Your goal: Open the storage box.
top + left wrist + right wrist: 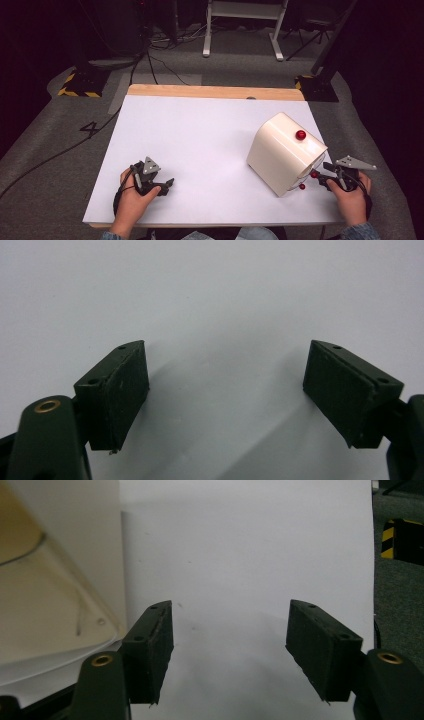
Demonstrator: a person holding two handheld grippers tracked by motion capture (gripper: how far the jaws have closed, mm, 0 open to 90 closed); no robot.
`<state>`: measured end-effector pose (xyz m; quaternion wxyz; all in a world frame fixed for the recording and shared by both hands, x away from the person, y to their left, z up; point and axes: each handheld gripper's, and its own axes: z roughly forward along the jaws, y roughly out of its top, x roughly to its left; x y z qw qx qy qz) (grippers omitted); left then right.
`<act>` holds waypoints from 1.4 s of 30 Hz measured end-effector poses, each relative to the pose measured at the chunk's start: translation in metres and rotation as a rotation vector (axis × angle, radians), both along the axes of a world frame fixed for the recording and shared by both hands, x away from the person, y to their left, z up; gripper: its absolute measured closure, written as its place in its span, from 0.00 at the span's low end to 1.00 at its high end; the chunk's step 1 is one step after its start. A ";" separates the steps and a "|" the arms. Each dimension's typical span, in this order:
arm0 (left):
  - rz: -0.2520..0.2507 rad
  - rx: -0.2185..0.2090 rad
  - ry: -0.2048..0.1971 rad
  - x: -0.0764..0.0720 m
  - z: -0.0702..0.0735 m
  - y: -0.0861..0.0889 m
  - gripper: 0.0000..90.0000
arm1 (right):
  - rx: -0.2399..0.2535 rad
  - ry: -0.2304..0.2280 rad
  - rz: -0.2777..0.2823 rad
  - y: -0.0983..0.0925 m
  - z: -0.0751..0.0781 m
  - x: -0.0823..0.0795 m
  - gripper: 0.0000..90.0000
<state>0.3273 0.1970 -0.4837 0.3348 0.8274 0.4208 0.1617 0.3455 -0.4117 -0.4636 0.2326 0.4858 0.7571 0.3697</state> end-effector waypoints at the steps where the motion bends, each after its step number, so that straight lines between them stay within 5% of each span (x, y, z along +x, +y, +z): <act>1: -0.001 0.001 0.002 0.000 0.000 0.000 0.21 | 0.003 -0.009 0.008 -0.001 0.003 -0.006 0.42; 14: -0.001 0.000 0.002 0.000 0.000 0.000 0.21 | 0.049 -0.067 0.107 0.001 0.028 -0.048 0.49; 25: -0.001 0.000 0.002 0.000 0.000 0.000 0.21 | 0.160 -0.198 0.283 0.018 0.032 -0.068 0.63; 29: -0.001 0.000 0.001 0.000 0.000 0.000 0.21 | 0.193 -0.195 0.271 0.025 0.025 -0.072 0.68; 42: -0.001 0.001 0.001 0.000 0.000 0.000 0.21 | 0.194 -0.173 0.232 0.038 0.001 -0.076 0.76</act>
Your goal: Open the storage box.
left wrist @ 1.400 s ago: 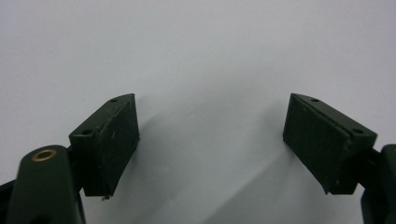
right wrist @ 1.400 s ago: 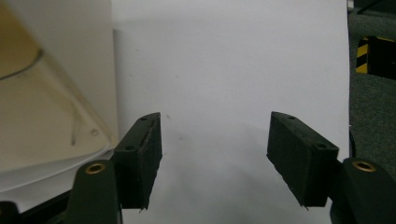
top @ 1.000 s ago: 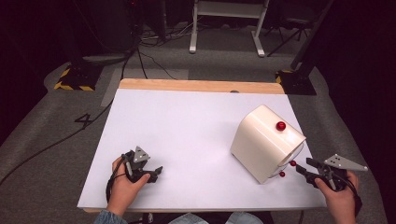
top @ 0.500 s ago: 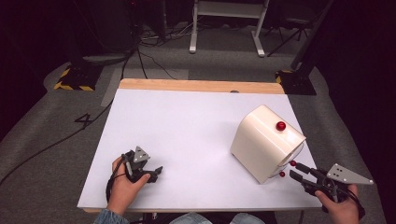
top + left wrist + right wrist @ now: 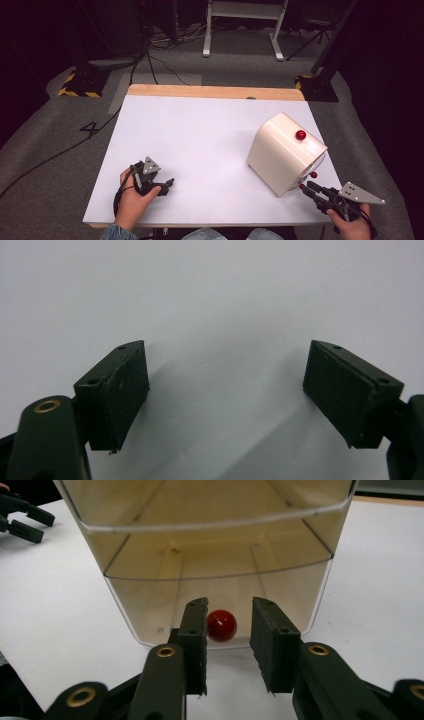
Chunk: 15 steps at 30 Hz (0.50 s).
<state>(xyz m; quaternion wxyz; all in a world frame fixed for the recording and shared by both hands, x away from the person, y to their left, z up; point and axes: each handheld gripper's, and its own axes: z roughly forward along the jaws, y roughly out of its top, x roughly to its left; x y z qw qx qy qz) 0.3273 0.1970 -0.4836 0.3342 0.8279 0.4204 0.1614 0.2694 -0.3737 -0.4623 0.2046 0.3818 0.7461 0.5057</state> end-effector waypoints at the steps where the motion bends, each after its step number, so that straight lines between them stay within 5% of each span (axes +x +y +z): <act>1: 0.000 -0.001 0.001 0.000 0.000 0.000 0.21 | 0.000 0.001 0.002 0.000 -0.002 0.000 0.76; 15: 0.000 0.000 0.000 0.000 0.000 0.000 0.21 | -0.027 0.021 0.004 0.006 -0.006 0.000 0.82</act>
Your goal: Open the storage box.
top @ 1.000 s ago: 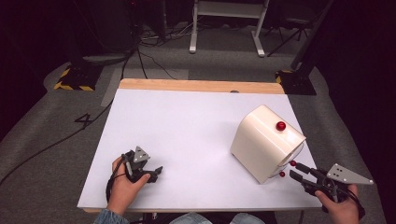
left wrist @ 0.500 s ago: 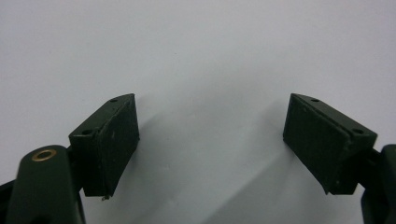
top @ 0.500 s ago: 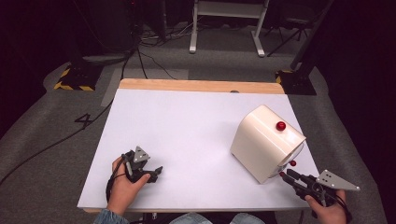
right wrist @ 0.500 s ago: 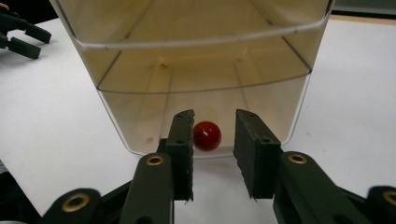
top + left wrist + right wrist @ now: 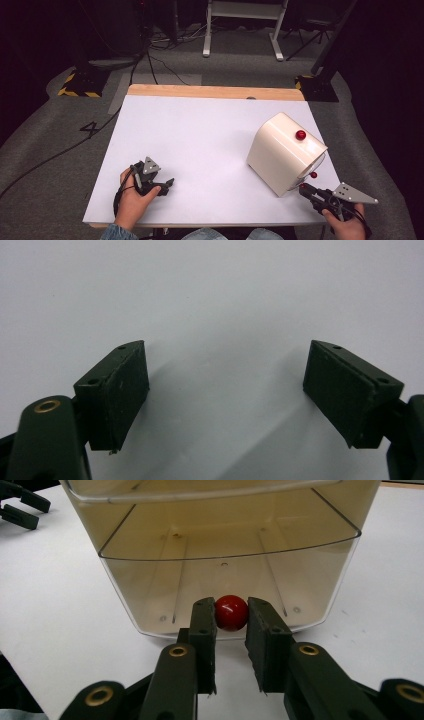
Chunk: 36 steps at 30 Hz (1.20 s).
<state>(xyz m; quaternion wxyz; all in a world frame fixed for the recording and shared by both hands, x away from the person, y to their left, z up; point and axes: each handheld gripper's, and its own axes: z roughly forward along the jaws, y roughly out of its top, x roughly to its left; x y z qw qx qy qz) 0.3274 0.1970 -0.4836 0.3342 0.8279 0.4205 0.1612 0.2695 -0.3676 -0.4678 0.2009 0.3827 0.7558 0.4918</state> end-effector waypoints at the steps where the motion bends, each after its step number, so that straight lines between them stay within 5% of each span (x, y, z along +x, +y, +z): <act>1: 0.000 0.000 0.000 0.000 0.000 0.000 0.21 | 0.000 0.000 0.000 0.000 0.000 0.000 0.82; 18: 0.000 -0.002 -0.001 0.000 0.000 0.000 0.21 | 0.014 0.027 -0.059 -0.030 0.003 -0.051 0.82; 30: 0.002 -0.002 0.000 0.000 0.000 0.000 0.21 | 0.012 0.042 -0.079 -0.040 0.002 -0.068 0.82; 36: 0.001 -0.002 -0.001 0.000 0.000 0.000 0.21 | -0.002 0.015 -0.075 -0.041 0.013 -0.073 0.70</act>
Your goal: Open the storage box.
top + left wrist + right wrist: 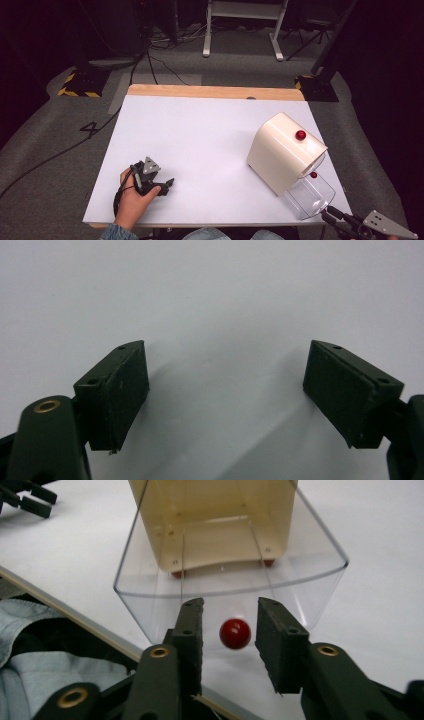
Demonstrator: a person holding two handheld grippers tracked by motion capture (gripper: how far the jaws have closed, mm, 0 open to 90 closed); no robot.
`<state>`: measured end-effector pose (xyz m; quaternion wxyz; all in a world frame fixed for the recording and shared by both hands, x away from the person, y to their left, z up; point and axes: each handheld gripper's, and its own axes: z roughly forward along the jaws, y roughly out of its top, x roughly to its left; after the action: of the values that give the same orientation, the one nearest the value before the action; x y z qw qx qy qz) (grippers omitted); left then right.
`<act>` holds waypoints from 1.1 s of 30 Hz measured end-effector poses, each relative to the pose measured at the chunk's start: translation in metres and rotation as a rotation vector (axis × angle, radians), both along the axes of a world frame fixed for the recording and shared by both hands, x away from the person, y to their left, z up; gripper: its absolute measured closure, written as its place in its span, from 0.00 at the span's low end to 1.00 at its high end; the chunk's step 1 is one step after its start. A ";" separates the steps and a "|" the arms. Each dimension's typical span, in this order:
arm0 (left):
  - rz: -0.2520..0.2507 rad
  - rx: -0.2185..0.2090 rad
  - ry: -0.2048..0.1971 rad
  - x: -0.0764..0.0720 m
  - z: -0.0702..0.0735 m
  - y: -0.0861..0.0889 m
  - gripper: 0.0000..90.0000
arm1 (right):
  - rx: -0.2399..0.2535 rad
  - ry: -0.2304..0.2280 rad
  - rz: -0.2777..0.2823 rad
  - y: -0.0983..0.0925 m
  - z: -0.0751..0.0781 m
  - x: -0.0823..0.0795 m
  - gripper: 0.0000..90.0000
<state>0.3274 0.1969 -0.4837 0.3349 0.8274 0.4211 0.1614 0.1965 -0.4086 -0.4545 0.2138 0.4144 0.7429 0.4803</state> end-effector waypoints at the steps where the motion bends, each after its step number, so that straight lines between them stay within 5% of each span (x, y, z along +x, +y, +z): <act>1: 0.000 0.000 -0.001 0.000 0.000 0.000 0.21 | 0.004 -0.008 0.001 0.000 0.003 -0.001 0.69; 10: 0.000 -0.001 0.000 0.000 0.000 0.000 0.21 | 0.020 -0.071 -0.002 0.004 0.026 0.003 0.64; 20: -0.001 0.000 0.001 0.000 0.000 0.000 0.21 | 0.024 -0.160 0.053 0.025 0.058 0.029 0.63; 33: -0.001 0.001 0.000 0.000 0.000 0.000 0.21 | 0.021 -0.166 0.069 0.040 0.058 0.061 0.70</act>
<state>0.3273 0.1971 -0.4837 0.3346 0.8278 0.4205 0.1611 0.2572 -0.3682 -0.3964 0.2537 0.3496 0.7312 0.5280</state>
